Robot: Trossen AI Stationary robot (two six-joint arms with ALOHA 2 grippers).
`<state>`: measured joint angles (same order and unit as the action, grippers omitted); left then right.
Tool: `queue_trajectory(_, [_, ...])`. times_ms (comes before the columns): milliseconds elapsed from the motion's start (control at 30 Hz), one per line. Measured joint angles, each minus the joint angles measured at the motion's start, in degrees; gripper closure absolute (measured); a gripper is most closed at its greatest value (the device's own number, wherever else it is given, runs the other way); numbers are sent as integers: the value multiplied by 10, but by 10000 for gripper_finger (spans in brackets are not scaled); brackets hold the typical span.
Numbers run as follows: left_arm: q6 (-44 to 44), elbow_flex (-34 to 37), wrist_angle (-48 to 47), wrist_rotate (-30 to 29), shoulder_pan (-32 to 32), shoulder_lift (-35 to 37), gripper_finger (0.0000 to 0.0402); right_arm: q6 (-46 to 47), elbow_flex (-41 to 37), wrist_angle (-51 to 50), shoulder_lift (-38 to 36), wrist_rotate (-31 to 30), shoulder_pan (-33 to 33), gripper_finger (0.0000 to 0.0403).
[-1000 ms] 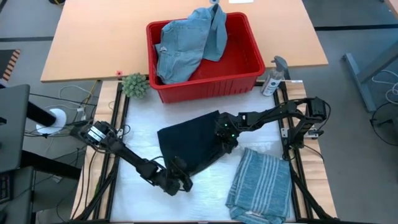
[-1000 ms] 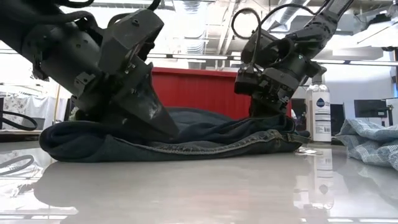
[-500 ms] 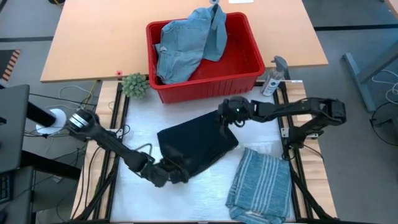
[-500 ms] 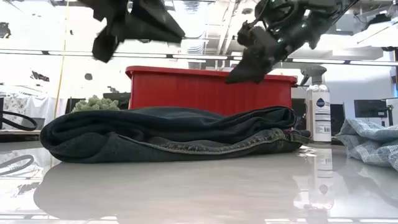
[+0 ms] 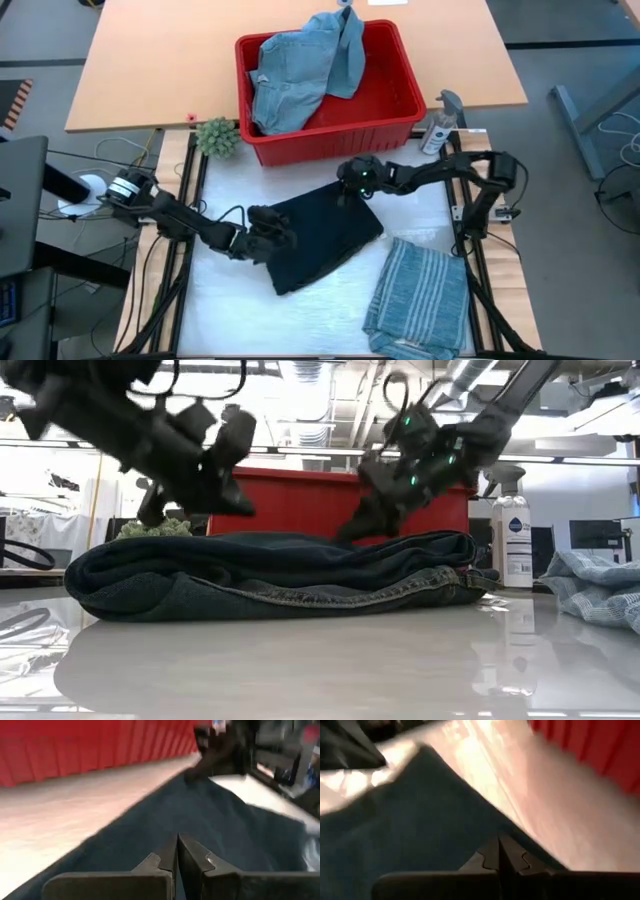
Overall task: Fold Laundry from Bin
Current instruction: Fold the blue denim pants
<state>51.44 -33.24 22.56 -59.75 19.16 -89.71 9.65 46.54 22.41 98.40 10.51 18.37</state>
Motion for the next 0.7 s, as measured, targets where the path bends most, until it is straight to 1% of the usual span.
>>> queue_trajectory(33, [8,16,19,6,-8,-2,400,5,0,1,15,0,1,387])
queue_trajectory(100, [40,48,26,23,-24,-4,400,18,0,9,49,2,1,387])
queue_trajectory(200, [88,79,30,70,-43,-4,400,44,1,15,88,5,1,387])
queue_trajectory(300, [109,95,29,114,-53,-4,400,54,3,21,111,23,1,387])
queue_trajectory(367, [123,100,30,149,-61,-3,400,57,3,17,111,29,1,387])
queue_trajectory(467, [129,102,34,182,-70,-1,400,60,2,6,88,29,2,387])
queue_trajectory(533, [118,103,58,201,-75,6,400,60,0,-15,54,35,6,386])
queue_trajectory(600, [87,99,93,213,-79,17,399,60,3,-32,8,36,12,377])
queue_trajectory(700, [7,83,145,226,-79,45,389,43,20,-71,-81,33,19,357])
